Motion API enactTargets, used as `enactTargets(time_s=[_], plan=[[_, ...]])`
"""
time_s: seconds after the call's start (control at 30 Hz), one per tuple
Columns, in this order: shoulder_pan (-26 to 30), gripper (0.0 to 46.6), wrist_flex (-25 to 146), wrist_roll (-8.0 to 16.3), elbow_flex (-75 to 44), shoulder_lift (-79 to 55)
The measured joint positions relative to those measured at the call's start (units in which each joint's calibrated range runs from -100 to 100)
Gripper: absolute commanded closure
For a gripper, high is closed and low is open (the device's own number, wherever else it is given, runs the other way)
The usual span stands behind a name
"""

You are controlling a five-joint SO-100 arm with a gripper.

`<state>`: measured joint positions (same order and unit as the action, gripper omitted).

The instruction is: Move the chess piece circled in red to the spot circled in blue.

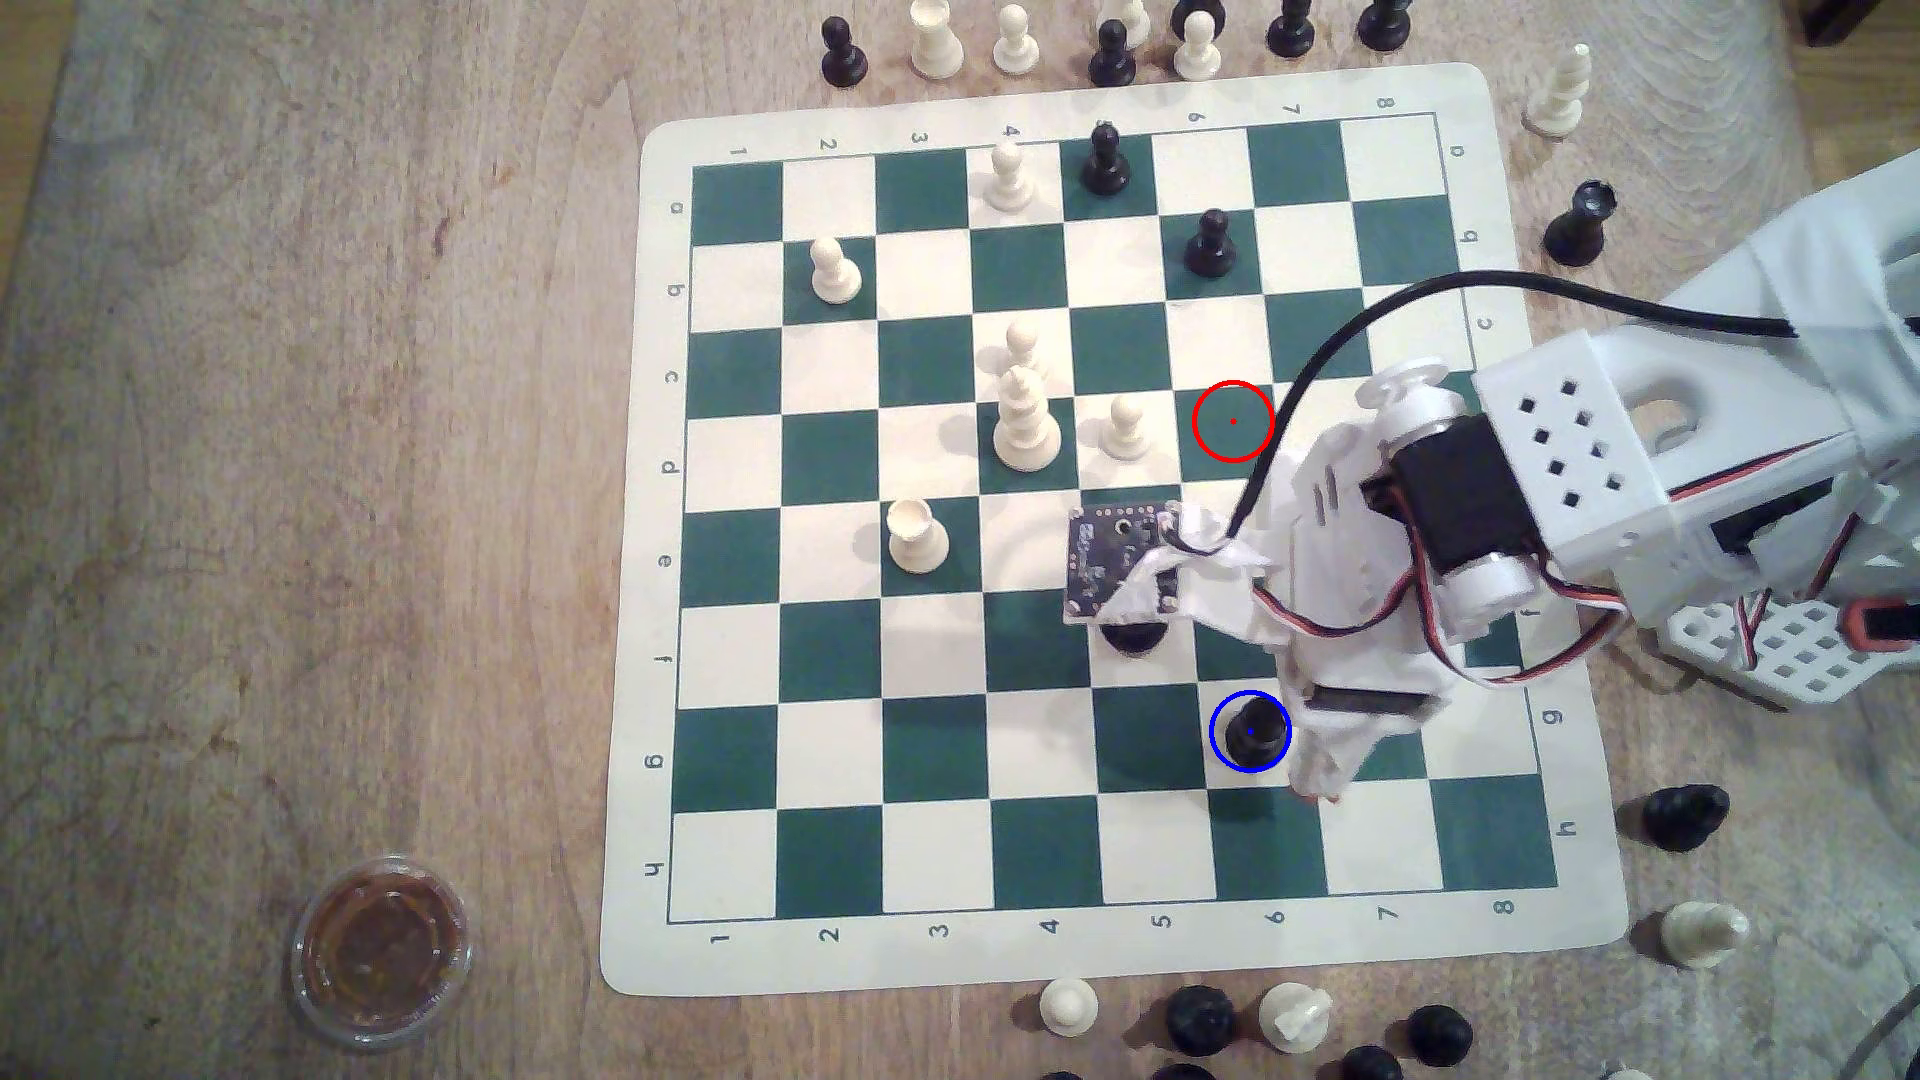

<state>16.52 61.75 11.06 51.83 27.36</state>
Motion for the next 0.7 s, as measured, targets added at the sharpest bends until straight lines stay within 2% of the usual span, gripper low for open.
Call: enactTargets(time_s=[0.3, 0.37, 0.43, 0.53, 0.6, 0.63, 0.7], plan=[[1.55, 19.6, 9.32, 0.05, 0.0, 9.38], [0.81, 20.9, 10.92, 0.05, 0.18, 12.99], [0.0, 24.1, 11.39, 0.0, 1.17, 15.33], [-1.25, 31.4, 15.14, -0.1, 3.62, 21.45], [-1.18, 38.3, 16.81, -1.22, 3.62, 24.05], [-1.84, 44.6, 17.29, -1.56, 3.62, 25.47], [-3.91, 45.9, 18.01, -1.86, 4.79, 29.74]])
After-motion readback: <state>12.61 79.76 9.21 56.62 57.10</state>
